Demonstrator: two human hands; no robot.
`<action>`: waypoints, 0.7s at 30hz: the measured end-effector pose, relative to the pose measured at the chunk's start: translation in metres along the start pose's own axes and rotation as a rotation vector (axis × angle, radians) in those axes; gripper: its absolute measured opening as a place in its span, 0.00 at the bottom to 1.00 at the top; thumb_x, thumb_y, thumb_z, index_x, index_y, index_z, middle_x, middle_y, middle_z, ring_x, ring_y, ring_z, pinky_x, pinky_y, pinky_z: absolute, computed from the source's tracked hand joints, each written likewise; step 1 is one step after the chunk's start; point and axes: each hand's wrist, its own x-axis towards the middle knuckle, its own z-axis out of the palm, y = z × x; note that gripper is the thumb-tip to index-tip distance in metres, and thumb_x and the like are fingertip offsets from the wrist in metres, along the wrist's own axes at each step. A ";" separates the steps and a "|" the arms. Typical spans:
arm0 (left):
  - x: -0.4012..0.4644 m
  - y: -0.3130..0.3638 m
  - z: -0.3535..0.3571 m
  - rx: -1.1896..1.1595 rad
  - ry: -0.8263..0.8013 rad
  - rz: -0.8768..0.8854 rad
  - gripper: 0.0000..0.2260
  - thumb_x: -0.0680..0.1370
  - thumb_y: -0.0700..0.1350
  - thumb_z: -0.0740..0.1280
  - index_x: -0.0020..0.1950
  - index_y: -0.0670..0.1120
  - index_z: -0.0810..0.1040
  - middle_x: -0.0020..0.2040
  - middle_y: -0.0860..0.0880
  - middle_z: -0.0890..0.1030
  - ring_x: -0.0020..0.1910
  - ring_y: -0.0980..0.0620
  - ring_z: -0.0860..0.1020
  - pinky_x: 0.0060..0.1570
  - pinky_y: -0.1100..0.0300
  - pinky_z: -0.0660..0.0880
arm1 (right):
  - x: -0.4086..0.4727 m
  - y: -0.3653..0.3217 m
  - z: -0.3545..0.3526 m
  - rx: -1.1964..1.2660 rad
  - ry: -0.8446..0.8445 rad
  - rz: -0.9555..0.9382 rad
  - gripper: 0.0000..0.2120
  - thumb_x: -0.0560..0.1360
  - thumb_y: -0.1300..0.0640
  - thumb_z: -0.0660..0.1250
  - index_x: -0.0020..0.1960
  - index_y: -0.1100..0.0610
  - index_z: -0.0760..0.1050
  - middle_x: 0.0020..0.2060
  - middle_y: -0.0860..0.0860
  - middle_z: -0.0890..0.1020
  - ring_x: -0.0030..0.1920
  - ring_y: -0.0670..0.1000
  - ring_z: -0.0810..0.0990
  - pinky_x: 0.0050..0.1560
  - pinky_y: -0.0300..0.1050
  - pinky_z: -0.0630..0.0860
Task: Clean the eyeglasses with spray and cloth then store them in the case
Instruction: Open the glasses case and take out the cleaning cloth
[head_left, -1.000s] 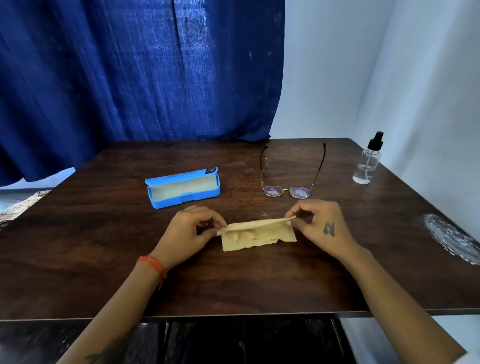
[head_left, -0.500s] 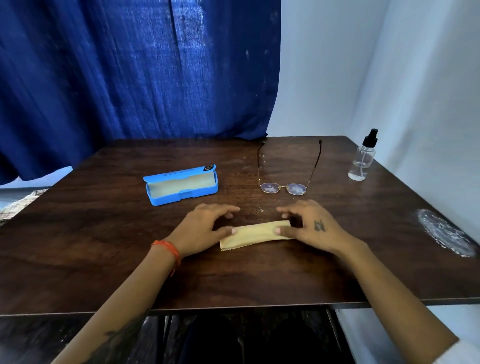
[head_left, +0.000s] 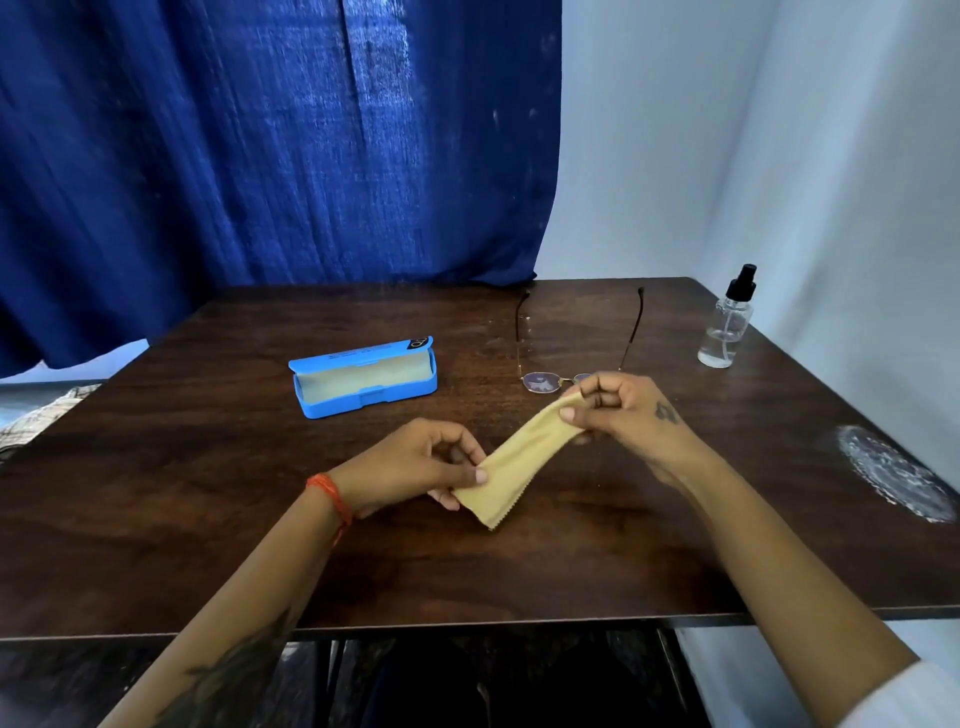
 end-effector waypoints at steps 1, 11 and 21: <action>0.000 0.000 0.002 0.004 -0.045 -0.024 0.07 0.72 0.40 0.70 0.49 0.42 0.78 0.38 0.49 0.81 0.36 0.55 0.80 0.34 0.66 0.77 | 0.005 -0.001 0.002 -0.073 0.009 -0.003 0.07 0.69 0.67 0.72 0.46 0.63 0.79 0.38 0.56 0.83 0.37 0.48 0.82 0.34 0.36 0.79; 0.009 -0.002 0.009 0.147 0.155 -0.033 0.10 0.71 0.42 0.72 0.50 0.44 0.78 0.42 0.49 0.81 0.32 0.58 0.79 0.29 0.67 0.76 | 0.011 0.004 0.050 -0.889 0.056 -0.534 0.07 0.67 0.66 0.67 0.41 0.58 0.80 0.41 0.53 0.81 0.43 0.53 0.79 0.42 0.39 0.69; 0.032 -0.013 0.014 0.456 0.387 0.276 0.12 0.77 0.44 0.65 0.60 0.49 0.77 0.58 0.52 0.79 0.52 0.60 0.75 0.46 0.81 0.64 | -0.002 0.015 0.041 -0.655 -0.002 -0.338 0.06 0.71 0.49 0.69 0.44 0.49 0.83 0.40 0.43 0.81 0.41 0.42 0.78 0.45 0.45 0.76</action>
